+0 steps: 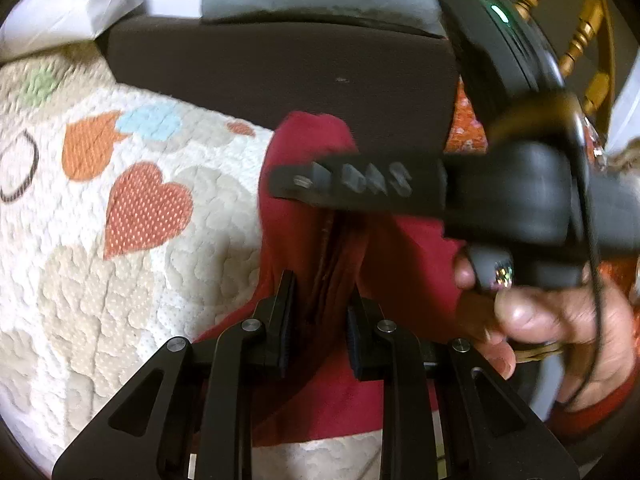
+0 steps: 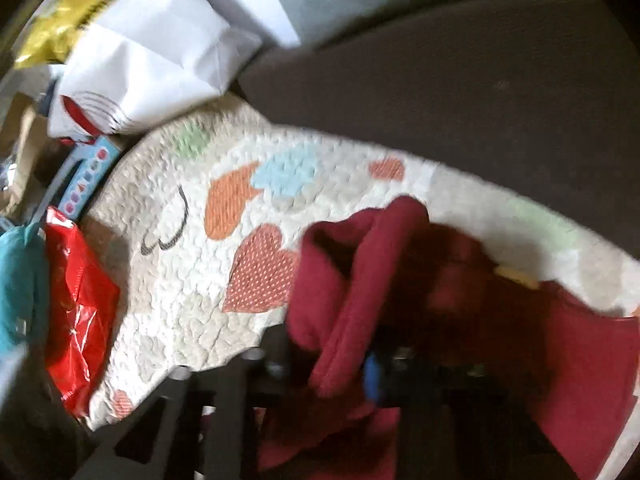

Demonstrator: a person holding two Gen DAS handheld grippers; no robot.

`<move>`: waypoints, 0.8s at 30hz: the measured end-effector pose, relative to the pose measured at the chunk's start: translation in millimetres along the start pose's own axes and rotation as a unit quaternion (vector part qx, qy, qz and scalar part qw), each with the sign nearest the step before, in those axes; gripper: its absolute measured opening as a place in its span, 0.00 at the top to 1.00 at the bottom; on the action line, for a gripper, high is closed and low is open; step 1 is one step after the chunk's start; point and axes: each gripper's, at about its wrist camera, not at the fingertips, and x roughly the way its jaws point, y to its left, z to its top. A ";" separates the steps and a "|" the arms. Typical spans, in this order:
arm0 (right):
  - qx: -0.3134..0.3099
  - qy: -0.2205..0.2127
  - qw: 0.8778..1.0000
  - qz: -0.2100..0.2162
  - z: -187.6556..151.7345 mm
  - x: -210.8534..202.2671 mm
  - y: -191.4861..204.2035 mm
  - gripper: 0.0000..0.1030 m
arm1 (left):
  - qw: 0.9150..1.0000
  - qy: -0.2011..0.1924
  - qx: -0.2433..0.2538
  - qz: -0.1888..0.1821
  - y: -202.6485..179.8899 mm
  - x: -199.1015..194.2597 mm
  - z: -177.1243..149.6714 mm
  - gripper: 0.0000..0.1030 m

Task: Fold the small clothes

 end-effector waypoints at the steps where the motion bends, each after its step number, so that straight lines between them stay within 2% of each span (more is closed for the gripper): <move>1: 0.008 -0.016 1.000 0.006 -3.5 -12.4 -9.6 0.84 | 1.000 -0.002 0.014 -0.006 -6.5 -4.8 0.6 0.79; 2: 0.015 -0.027 0.999 0.010 -4.8 -22.9 -17.1 0.85 | 0.999 -0.010 0.037 -0.017 -17.5 -13.4 0.9 0.79; 4: 0.020 -0.052 0.998 0.008 -8.7 -47.5 -33.5 0.86 | 0.995 -0.034 0.076 -0.045 -36.2 -31.2 -0.2 0.71; 6: 0.017 -0.069 0.997 -0.005 -14.8 -76.8 -52.4 0.86 | 0.990 -0.054 0.111 -0.070 -53.7 -49.6 -2.2 0.69; 8: 0.011 -0.072 0.997 -0.016 -20.8 -97.7 -72.7 0.86 | 0.987 -0.058 0.121 -0.091 -62.0 -58.2 -4.7 0.69; 10: 0.006 -0.063 0.997 -0.050 -32.0 -109.5 -97.0 0.86 | 0.987 -0.056 0.121 -0.088 -65.5 -58.0 -6.3 0.68; 11: 0.004 -0.058 0.996 -0.072 -37.4 -111.6 -105.7 0.86 | 0.987 -0.054 0.120 -0.089 -66.0 -55.1 -7.3 0.67; 13: 0.001 -0.035 0.993 -0.110 -52.7 -104.4 -127.4 0.86 | 0.989 -0.049 0.113 -0.084 -64.9 -49.2 -10.5 0.48; 17: 0.022 0.010 0.989 -0.148 -78.3 -71.1 -156.7 0.86 | 0.993 -0.006 0.095 -0.072 -69.6 -19.4 -17.6 0.48; 20: 0.041 -0.012 0.990 -0.137 -83.3 -79.1 -161.1 0.86 | 0.992 0.025 0.112 -0.057 -83.8 4.8 -30.6 0.48; 24: 0.037 -0.062 0.988 -0.135 -80.4 -107.5 -155.7 0.86 | 0.986 0.044 0.144 -0.069 -101.8 9.7 -50.2 0.48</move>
